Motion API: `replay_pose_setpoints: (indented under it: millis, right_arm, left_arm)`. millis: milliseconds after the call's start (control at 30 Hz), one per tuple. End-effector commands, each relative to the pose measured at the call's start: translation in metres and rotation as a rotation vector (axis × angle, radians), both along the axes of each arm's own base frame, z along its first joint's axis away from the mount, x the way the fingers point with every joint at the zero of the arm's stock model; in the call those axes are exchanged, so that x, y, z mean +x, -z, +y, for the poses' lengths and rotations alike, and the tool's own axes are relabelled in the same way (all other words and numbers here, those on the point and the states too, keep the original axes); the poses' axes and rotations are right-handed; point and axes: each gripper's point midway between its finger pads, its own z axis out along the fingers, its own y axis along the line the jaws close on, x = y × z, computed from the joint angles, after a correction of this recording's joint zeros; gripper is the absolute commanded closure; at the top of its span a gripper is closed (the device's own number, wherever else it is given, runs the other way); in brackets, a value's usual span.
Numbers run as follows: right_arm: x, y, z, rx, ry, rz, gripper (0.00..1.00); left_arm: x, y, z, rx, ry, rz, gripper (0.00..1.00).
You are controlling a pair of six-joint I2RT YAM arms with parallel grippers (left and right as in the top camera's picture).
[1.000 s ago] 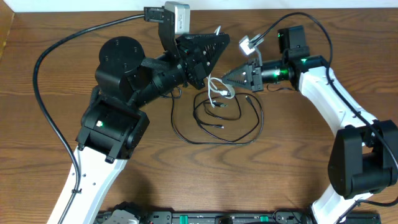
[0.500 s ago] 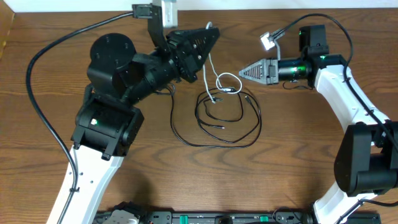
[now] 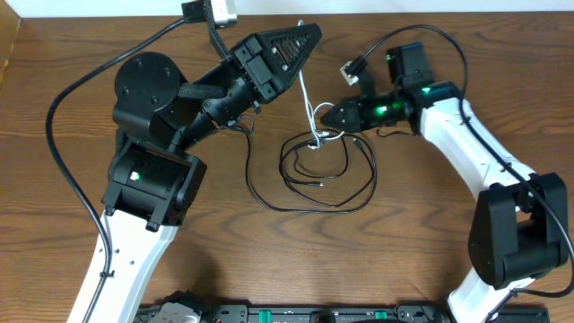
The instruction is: Untangle cables
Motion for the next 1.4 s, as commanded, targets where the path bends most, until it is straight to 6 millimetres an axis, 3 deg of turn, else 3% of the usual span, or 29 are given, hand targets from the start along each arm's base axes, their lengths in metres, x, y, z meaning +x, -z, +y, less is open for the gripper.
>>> replay_pose_setpoints:
  millis: [0,133,333,433,600,800,1033,1133,1267,1367]
  right_arm:
    - [0.021,0.017,-0.017,-0.164,0.178,-0.003,0.81]
    - [0.027,0.025,-0.018,-0.177,0.194,-0.009,0.77]
    - [0.027,0.069,-0.050,-0.342,0.292,0.093,0.68]
    - [0.026,0.082,-0.069,-0.398,0.330,0.132,0.53]
    - [0.028,0.095,-0.091,-0.441,0.374,0.172,0.41]
    - [0.026,0.102,-0.109,-0.457,0.398,0.211,0.35]
    - [0.020,0.098,-0.096,-0.402,0.303,0.196,0.38]
    - [0.020,0.107,-0.122,-0.517,0.423,0.238,0.39]
    - [0.018,0.113,-0.155,-0.619,0.526,0.277,0.05]
    - [0.016,0.114,-0.173,-0.622,0.560,0.308,0.01]
  left_arm:
    - [-0.011,-0.015,0.000,-0.040,0.043,0.008,0.92]
    - [-0.011,-0.015,0.000,-0.040,0.042,0.004,0.93]
    - [-0.008,-0.016,0.005,-0.036,0.026,-0.007,0.92]
    - [-0.003,-0.016,0.012,-0.037,0.005,-0.008,0.93]
    - [0.002,-0.017,0.019,-0.037,-0.019,-0.010,0.92]
    - [0.002,-0.023,0.025,-0.046,-0.034,-0.038,0.93]
    - [0.002,-0.027,0.028,-0.050,-0.038,-0.054,0.92]
    - [-0.002,-0.037,0.028,-0.064,-0.034,-0.101,0.92]
    - [-0.005,-0.043,0.032,-0.069,-0.043,-0.123,0.93]
    - [-0.003,-0.042,0.036,-0.065,-0.047,-0.123,0.92]
